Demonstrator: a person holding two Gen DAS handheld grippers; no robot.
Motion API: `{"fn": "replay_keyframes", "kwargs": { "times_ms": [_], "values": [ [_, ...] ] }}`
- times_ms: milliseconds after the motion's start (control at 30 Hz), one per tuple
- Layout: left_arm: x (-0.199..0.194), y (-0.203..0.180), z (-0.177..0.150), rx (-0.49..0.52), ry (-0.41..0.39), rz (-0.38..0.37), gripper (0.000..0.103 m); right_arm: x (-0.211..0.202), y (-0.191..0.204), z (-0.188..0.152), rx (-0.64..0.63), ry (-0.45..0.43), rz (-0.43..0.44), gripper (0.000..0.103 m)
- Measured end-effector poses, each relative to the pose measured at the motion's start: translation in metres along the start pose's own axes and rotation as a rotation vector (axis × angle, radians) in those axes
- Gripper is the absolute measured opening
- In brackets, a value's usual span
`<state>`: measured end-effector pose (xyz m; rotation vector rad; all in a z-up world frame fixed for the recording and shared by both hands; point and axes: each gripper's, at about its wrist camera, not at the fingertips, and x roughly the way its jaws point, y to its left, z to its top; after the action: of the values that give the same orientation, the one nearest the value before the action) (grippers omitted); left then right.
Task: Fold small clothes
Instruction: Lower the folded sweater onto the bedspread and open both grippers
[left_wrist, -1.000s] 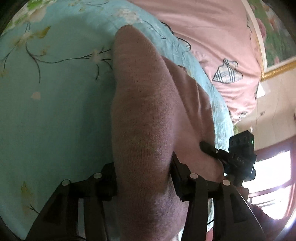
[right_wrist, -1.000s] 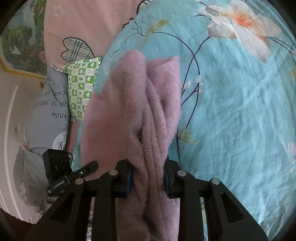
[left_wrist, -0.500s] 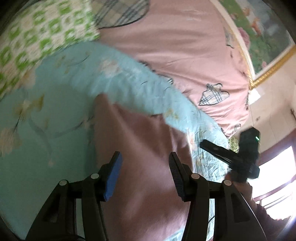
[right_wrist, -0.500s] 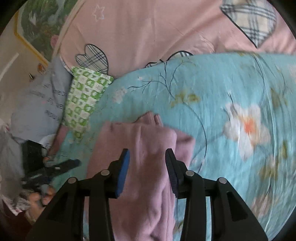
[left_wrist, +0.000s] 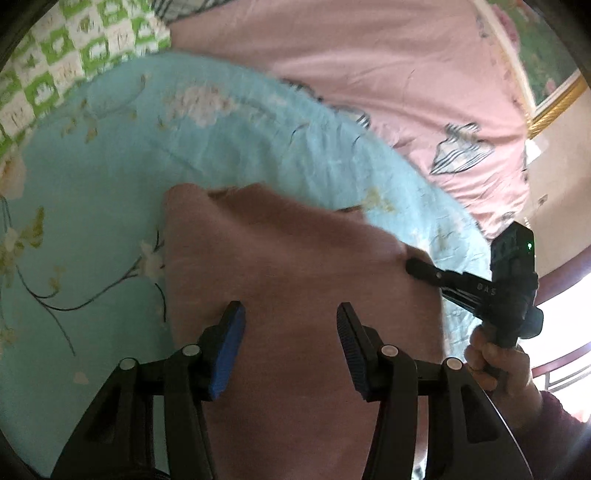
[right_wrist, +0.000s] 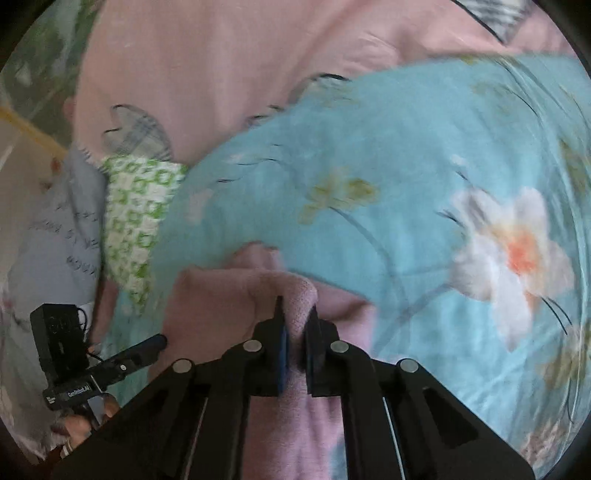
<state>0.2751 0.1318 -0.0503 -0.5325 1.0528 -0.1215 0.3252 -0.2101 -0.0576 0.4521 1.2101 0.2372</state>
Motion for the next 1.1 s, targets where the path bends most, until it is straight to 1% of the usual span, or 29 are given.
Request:
{"fn": "replay_keyframes", "kwargs": {
  "times_ms": [67,133,167,233,300,333,433,500,567,667,833,867,933,967,1033,1100],
  "values": [
    [0.015,0.003,0.0,0.006,0.033,0.024,0.049,0.01,-0.013,-0.005,0.02,0.031,-0.03,0.008],
    [0.026,0.003,0.0,0.029,0.049,0.073,0.049,0.019,-0.02,-0.009,0.045,0.055,-0.011,0.008],
    [0.027,0.003,0.001,0.031,0.051,0.078,0.049,0.02,-0.022,-0.009,0.061,0.058,0.003,0.009],
    [0.023,0.002,0.0,0.017,0.049,0.08,0.049,0.017,-0.024,-0.007,0.083,0.056,0.016,0.015],
    [0.012,0.0,-0.002,0.014,0.041,0.085,0.049,0.004,-0.02,-0.006,0.094,0.042,0.014,0.028],
    [0.004,-0.001,-0.005,0.016,0.034,0.086,0.049,-0.005,-0.019,-0.007,0.089,0.028,0.015,0.029],
    [-0.025,-0.005,-0.02,0.023,0.002,0.078,0.05,-0.036,-0.012,-0.012,0.06,-0.024,0.042,0.03],
    [-0.044,-0.005,-0.034,0.015,-0.009,0.053,0.05,-0.059,-0.006,-0.022,0.036,-0.049,0.075,0.03],
    [-0.059,-0.007,-0.052,0.011,-0.011,0.038,0.05,-0.074,0.001,-0.035,0.001,-0.053,0.092,0.03],
    [-0.075,-0.014,-0.077,0.018,-0.007,0.028,0.05,-0.093,0.013,-0.065,-0.054,-0.046,0.114,0.03],
    [-0.094,-0.027,-0.115,0.028,0.004,-0.001,0.05,-0.103,0.029,-0.111,-0.124,-0.034,0.115,0.03],
    [-0.097,-0.031,-0.121,0.035,0.001,-0.023,0.05,-0.104,0.03,-0.118,-0.122,-0.034,0.113,0.03],
    [-0.105,-0.039,-0.135,0.062,-0.004,-0.095,0.05,-0.103,0.031,-0.131,-0.105,-0.031,0.124,0.03],
    [-0.104,-0.043,-0.139,0.078,0.005,-0.113,0.05,-0.103,0.033,-0.137,-0.107,-0.028,0.124,0.03],
    [-0.1,-0.049,-0.149,0.121,0.03,-0.096,0.05,-0.102,0.039,-0.146,-0.137,-0.024,0.111,0.03],
    [-0.094,-0.05,-0.16,0.157,0.052,-0.048,0.05,-0.099,0.047,-0.152,-0.172,-0.013,0.098,0.03]
  ]
}}
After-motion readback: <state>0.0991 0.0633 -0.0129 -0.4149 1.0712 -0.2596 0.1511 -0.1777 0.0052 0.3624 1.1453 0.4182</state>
